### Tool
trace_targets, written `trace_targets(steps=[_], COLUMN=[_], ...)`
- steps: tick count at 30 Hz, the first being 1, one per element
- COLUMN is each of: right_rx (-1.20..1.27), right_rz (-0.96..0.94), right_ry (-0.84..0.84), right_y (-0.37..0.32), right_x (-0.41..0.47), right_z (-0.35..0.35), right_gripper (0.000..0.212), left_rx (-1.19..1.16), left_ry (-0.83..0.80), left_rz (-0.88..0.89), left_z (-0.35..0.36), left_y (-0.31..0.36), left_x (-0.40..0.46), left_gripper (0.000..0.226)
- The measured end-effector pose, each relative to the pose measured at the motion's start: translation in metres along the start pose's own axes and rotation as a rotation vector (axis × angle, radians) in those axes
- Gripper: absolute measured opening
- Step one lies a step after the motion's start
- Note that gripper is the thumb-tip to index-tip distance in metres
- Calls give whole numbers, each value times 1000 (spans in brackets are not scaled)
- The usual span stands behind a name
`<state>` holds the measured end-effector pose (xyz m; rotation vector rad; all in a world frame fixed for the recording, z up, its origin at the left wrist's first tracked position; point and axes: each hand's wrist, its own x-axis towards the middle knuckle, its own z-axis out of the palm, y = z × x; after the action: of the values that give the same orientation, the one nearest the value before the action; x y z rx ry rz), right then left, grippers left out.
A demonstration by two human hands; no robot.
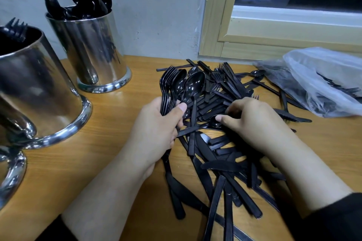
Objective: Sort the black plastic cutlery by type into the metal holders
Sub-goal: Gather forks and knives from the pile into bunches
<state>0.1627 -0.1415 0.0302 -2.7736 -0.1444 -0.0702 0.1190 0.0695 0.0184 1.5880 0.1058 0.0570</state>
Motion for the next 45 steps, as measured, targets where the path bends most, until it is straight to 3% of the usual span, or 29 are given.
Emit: trace_targets(steps=[7,12,18,23,27,31,40,45], right_rx=[112,286,455,587,609,749,807,747], right_rz=[-140,-359,-421,-336,-312,-279,-303,-278], right_ry=[95,256,378,425,351,252,301,308], right_y=[4,1,-11,-11,-10,-12,-20,-22], right_x=[3,-5,-9,-7,-5,-5,-11,-11], right_z=[1,-7,2,4,9,10,8,11], right_gripper=[12,8,11,36,17,7,26,33], left_rx=[44,372,323,167,41,-36,-220,-250], left_ry=[83,232,-47,-183,-306,-335,-432,-384], left_rz=[69,281,185,92,-1,-43,-200,-246], left_z=[-1,-8,-3,1,2,1,-1,1], left_y=[2,2,2,6,5,5,8,10], left_x=[1,4,-2,-6,-8,-7,-8,-9], left_gripper=[8,13,7,10,20,17,35,43])
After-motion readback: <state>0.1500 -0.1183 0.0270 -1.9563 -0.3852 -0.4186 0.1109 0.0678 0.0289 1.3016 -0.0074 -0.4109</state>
